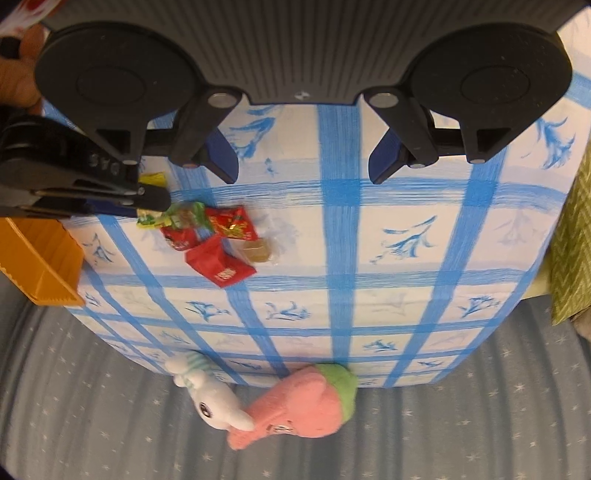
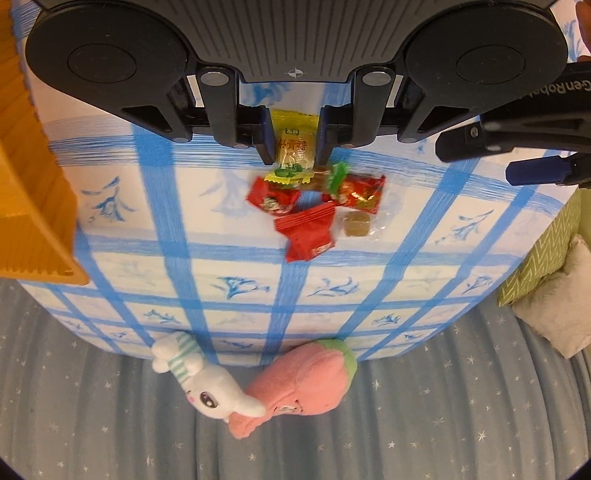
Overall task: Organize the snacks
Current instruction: 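Grasp the yellow-green candy packet with the right gripper while the left gripper grasps the red-gold wrapped candy, then carry both candies over the orange tray and open both grippers to drop them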
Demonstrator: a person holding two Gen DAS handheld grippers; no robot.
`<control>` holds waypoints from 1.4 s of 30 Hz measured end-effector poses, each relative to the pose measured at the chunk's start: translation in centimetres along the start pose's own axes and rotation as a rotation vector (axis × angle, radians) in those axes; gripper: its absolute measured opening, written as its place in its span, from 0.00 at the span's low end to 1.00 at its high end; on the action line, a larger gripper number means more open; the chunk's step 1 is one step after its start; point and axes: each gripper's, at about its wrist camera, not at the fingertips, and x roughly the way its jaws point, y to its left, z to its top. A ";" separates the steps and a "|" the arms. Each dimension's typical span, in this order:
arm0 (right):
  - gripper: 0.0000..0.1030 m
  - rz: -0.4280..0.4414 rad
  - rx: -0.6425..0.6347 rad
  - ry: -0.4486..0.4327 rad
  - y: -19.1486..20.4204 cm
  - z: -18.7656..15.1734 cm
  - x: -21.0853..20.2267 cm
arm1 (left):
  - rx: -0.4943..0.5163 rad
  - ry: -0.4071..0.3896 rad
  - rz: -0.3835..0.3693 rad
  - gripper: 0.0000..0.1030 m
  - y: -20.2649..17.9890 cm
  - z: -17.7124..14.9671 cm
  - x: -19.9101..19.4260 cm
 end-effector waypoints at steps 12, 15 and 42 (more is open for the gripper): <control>0.23 -0.051 0.045 0.003 -4.1 -0.6 -1.6 | 0.233 -0.029 0.008 0.70 -3.3 1.8 4.9; 0.23 -0.048 0.054 0.007 -4.4 -0.7 -1.5 | 0.300 -0.057 -0.002 0.67 -4.0 2.0 5.7; 0.23 -0.004 0.078 0.017 -4.5 -2.1 -4.9 | 0.188 0.052 -0.076 0.17 -6.2 -0.7 1.0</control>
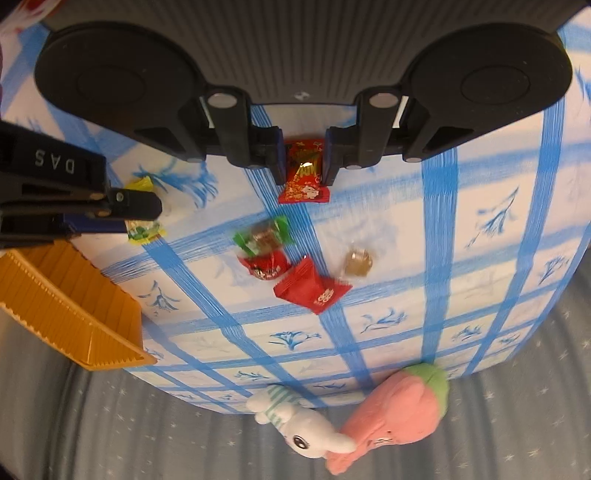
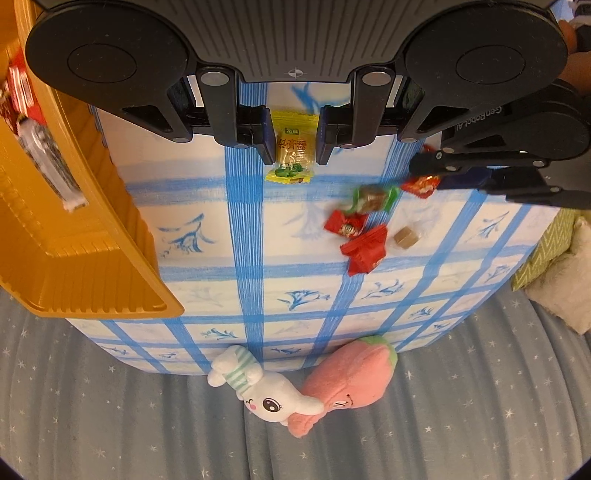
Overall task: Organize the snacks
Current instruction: 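Carry both candies over the orange tray and open both grippers to drop them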
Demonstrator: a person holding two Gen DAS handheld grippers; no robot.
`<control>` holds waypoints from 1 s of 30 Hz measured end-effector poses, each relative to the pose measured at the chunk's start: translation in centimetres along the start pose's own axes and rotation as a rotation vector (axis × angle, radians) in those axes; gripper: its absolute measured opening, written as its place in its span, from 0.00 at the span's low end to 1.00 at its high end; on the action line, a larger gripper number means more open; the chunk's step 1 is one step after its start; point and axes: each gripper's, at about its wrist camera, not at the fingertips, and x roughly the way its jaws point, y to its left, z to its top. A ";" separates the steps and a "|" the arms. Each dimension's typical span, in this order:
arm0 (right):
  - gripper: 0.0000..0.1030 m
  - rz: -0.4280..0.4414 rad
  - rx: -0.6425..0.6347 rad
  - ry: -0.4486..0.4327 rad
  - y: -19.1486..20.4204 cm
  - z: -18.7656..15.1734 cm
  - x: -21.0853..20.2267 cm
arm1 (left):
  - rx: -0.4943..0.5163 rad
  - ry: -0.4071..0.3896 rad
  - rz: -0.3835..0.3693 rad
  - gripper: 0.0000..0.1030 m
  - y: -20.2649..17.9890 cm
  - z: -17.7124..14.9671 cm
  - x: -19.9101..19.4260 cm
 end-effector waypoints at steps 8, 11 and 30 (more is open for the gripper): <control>0.23 0.001 -0.001 -0.005 0.1 -1.6 -4.1 | -0.129 -0.021 0.025 0.17 -1.7 -1.0 -4.7; 0.23 -0.005 0.005 -0.013 -0.2 -2.0 -6.1 | -0.168 -0.031 0.024 0.17 -2.8 -1.2 -6.6; 0.23 -0.035 0.031 -0.096 -2.0 -4.5 -18.3 | -0.273 -0.108 0.017 0.17 -9.1 -3.3 -17.3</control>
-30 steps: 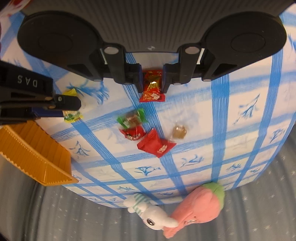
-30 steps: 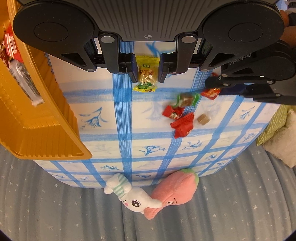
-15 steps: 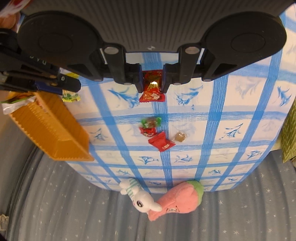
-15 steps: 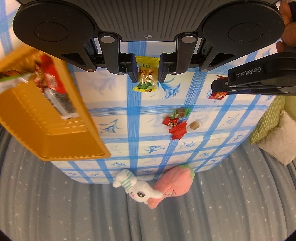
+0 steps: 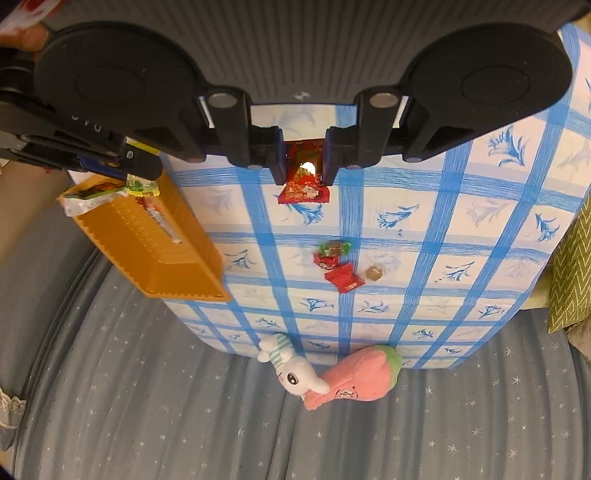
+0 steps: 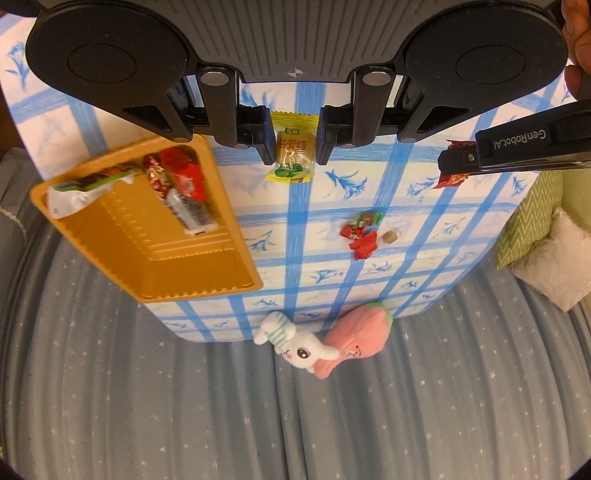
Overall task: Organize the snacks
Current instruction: 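Carry both candies over the orange tray and open both grippers to drop them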
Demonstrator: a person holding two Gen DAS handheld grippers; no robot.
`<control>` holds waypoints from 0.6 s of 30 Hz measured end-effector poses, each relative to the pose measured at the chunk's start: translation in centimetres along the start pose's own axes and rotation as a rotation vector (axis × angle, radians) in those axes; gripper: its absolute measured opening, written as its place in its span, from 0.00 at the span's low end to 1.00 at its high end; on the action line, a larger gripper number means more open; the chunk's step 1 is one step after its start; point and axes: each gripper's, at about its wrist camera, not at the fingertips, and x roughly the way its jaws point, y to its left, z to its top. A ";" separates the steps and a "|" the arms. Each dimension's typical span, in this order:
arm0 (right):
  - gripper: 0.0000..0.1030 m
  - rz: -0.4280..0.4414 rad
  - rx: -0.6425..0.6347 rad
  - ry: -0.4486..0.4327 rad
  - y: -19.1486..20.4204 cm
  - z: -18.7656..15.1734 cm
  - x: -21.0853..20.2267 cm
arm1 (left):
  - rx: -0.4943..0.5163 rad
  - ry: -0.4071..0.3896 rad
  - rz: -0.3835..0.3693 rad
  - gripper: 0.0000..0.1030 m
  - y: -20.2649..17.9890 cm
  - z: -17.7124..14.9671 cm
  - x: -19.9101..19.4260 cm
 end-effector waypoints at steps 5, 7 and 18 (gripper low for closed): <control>0.23 -0.004 0.001 -0.007 -0.5 -0.1 -1.6 | 0.003 -0.003 -0.014 0.17 -1.0 -0.4 -1.1; 0.23 -0.007 0.002 -0.008 -0.7 -0.1 -2.1 | 0.010 -0.002 -0.019 0.17 -1.5 -0.5 -1.3; 0.23 -0.041 0.024 -0.022 -2.8 0.1 -3.6 | 0.040 -0.001 -0.061 0.17 -4.4 -0.4 -1.4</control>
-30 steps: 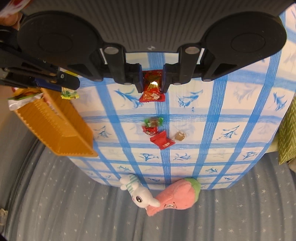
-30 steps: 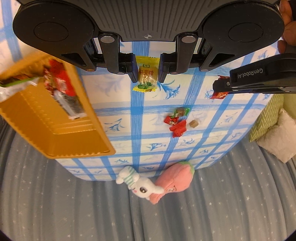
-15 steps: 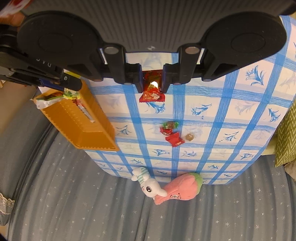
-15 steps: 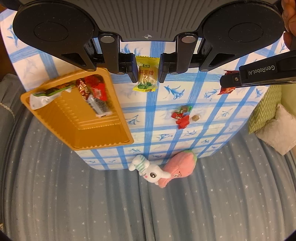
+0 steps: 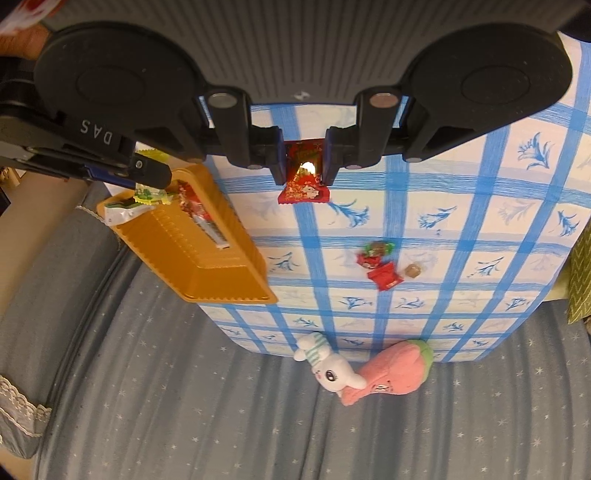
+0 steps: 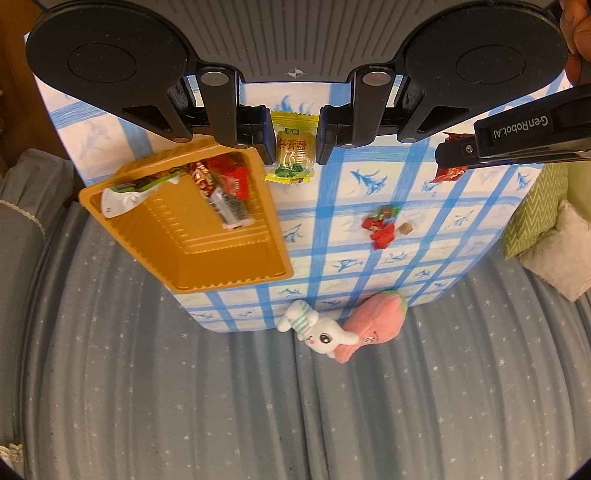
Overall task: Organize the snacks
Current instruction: 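Carry both candies over the orange tray and open both grippers to drop them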
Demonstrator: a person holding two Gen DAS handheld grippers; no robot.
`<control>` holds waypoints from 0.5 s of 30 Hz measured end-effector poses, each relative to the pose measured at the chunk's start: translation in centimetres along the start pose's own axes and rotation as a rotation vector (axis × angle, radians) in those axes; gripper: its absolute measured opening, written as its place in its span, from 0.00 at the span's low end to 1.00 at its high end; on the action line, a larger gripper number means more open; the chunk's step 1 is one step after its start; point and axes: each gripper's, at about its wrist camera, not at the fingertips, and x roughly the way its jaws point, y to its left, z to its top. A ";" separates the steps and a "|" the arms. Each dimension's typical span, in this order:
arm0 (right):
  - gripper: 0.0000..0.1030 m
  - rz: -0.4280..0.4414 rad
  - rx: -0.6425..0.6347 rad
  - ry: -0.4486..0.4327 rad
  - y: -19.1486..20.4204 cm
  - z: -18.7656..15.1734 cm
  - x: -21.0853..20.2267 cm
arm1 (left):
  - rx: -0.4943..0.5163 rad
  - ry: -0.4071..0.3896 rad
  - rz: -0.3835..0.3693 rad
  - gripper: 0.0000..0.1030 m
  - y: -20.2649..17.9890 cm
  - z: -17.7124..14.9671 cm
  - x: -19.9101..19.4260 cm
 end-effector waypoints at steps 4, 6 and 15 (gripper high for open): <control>0.23 -0.018 0.019 -0.006 -1.3 0.2 -0.3 | 0.018 0.005 -0.023 0.17 -1.4 0.2 0.5; 0.23 -0.030 0.031 -0.008 -2.0 0.4 -0.5 | 0.026 0.008 -0.036 0.17 -2.2 0.3 0.8; 0.23 -0.107 0.098 -0.044 -6.5 1.4 -1.5 | 0.067 0.012 -0.095 0.17 -5.9 1.2 2.4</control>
